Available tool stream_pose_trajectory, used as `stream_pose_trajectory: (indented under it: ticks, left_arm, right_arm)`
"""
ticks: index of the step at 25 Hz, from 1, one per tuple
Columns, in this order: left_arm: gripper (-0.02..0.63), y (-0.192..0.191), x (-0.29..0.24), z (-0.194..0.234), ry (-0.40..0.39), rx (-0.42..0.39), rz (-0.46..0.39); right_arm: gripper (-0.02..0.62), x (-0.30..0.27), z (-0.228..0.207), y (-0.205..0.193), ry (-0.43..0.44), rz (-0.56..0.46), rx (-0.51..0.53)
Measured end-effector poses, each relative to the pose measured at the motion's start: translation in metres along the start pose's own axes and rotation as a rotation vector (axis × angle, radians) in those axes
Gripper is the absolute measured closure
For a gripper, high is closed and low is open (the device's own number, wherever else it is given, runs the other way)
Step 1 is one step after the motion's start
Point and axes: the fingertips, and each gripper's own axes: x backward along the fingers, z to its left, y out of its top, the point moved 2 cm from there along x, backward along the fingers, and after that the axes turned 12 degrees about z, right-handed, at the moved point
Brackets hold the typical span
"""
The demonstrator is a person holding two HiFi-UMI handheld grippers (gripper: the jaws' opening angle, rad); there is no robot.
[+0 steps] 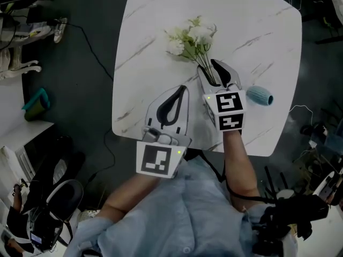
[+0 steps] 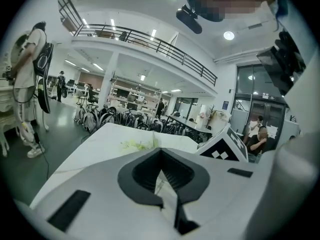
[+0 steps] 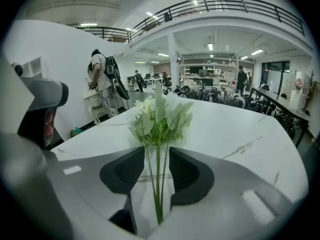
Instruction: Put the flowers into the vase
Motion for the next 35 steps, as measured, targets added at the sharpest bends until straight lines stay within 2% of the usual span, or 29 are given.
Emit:
stream_pose_trajectory:
  ticks: [4, 12, 18, 24, 29, 35]
  left_arm:
    - [0.601, -0.008, -0.008, 0.009, 0.011, 0.025, 0.026]
    - [0.601, -0.009, -0.002, 0.029, 0.041, 0.049, 0.023]
    - [0.601, -0.008, -0.001, 0.035, 0.050, 0.059, 0.025]
    - [0.601, -0.007, 0.002, 0.031, 0.045, 0.043, 0.014]
    - [0.601, -0.003, 0.008, 0.005, 0.023, 0.012, -0.007]
    - [0.601, 0.000, 0.028, -0.010, -0.023, -0.022, -0.034]
  right_arm:
    - [0.445, -0.018, -0.003, -0.003, 0.002, 0.036, -0.006]
    - [0.457, -0.039, -0.004, 0.000, -0.044, 0.123, 0.018]
    - [0.577, -0.041, -0.005, 0.005, -0.068, 0.112, 0.026]
    - [0.588, -0.026, -0.007, 0.014, -0.051, 0.028, -0.003]
    - [0.588, 0.016, -0.018, 0.025, -0.041, -0.079, -0.049]
    - [0.588, 0.062, -0.004, 0.038, -0.047, -0.163, -0.079]
